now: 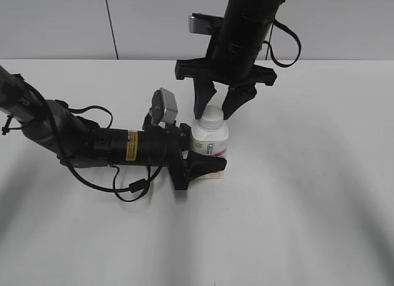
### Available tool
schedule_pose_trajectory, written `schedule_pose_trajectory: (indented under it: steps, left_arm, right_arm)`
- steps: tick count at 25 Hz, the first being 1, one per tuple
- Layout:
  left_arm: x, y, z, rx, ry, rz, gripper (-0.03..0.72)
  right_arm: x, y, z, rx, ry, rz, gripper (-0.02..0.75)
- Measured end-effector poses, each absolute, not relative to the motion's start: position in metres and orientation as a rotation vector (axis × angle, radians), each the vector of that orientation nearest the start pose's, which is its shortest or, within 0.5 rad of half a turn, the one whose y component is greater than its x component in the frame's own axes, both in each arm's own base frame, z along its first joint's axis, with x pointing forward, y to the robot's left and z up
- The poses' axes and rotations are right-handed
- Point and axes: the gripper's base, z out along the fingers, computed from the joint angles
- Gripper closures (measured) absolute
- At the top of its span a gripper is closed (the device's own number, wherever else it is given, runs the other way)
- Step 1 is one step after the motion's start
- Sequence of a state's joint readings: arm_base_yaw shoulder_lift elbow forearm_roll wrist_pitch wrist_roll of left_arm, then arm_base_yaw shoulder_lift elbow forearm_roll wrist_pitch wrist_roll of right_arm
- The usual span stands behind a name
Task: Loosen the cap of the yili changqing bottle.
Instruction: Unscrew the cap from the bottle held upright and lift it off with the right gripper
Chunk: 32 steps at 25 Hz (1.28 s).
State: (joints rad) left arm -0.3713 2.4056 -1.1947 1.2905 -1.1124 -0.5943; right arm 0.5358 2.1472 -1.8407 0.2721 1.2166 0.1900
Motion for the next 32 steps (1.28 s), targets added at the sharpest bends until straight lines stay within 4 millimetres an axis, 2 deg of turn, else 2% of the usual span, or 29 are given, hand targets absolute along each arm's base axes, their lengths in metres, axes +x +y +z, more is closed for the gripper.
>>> schedule_pose_trajectory:
  steps: [2,6,9,14,19,23,27,32]
  left_arm:
    - [0.3455,-0.2186,0.0407,1.265,1.584,-1.097,0.267]
    - [0.3455,-0.2186,0.0407,1.265,1.584,-1.097,0.267]
    - [0.3455,-0.2186,0.0407,1.265,1.584,-1.097,0.267]
    - [0.3455,-0.2186,0.0407,1.266,1.584,-1.096,0.267]
    - [0.3454,-0.2186,0.0406,1.267,1.584,-1.096,0.267]
    - [0.3454,-0.2186,0.0406,1.267,1.585,-1.095,0.267]
    - [0.3453,-0.2186,0.0405,1.269,1.584,-1.095,0.267]
    - [0.3453,-0.2186,0.0405,1.269,1.584,-1.096,0.267]
  right_arm:
    - [0.3741,0.2488,0.2185,-0.411,3.049,0.452,0.346]
    - [0.3741,0.2488,0.2185,-0.427,3.045,0.451,0.349]
    - [0.3741,0.2488,0.2185,-0.51,3.023,0.449,0.349]
    - [0.3742,0.2489,0.2187,-0.905,2.89,0.431,0.35]
    - [0.374,0.2488,0.2198,-1.408,2.627,0.394,0.35]
    - [0.3739,0.2488,0.2209,-1.711,2.401,0.363,0.351]
    - [0.3738,0.2489,0.2211,-1.866,2.264,0.344,0.351]
    - [0.3738,0.2489,0.2211,-1.924,2.209,0.336,0.351]
